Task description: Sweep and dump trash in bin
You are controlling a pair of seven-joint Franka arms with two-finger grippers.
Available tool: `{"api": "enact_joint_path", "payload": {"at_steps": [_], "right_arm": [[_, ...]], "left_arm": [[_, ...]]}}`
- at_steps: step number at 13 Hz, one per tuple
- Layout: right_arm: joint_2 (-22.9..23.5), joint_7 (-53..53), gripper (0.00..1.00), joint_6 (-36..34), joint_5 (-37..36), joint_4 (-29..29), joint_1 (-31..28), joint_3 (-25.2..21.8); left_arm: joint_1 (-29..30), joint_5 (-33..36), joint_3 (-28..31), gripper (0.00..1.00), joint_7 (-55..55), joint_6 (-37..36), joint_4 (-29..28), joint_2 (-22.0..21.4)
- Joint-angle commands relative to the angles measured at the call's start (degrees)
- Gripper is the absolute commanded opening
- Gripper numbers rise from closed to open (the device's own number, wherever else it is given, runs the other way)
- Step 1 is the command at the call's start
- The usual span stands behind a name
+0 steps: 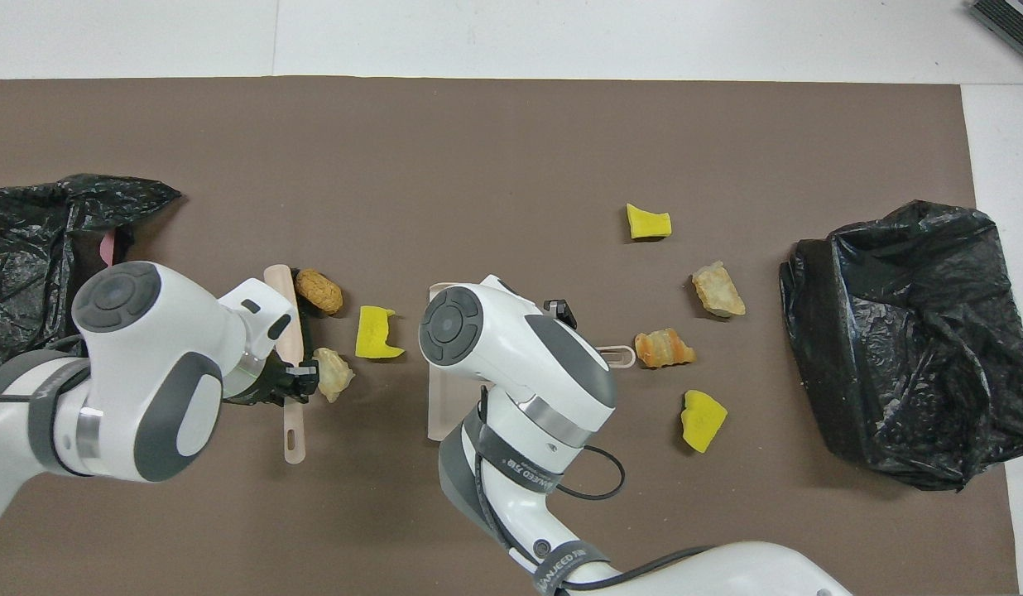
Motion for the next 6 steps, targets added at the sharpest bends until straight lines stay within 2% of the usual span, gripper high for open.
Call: {"api": "enact_joint_path", "payload": {"at_steps": [1,4,6], "right_arm": [[-0.74,1.59,0.0,1.68,-0.22,-1.93,-0.5,0.23],[-0.74,1.59,0.0,1.68,-0.22,-1.93,-0.5,0.23],[-0.74,1.59,0.0,1.68,-0.22,-1.93,-0.5,0.23]], "left_arm": [[-5.82,0.66,0.41,0.0,0.32,0.13,-0.45,-1.26],[-13.12,-1.44,0.23,0.0,2.16,1.71,0.16,-1.62],[-13.67,-2.68,0.32,0.0,2.17,1.1,0.51,-1.62]]}}
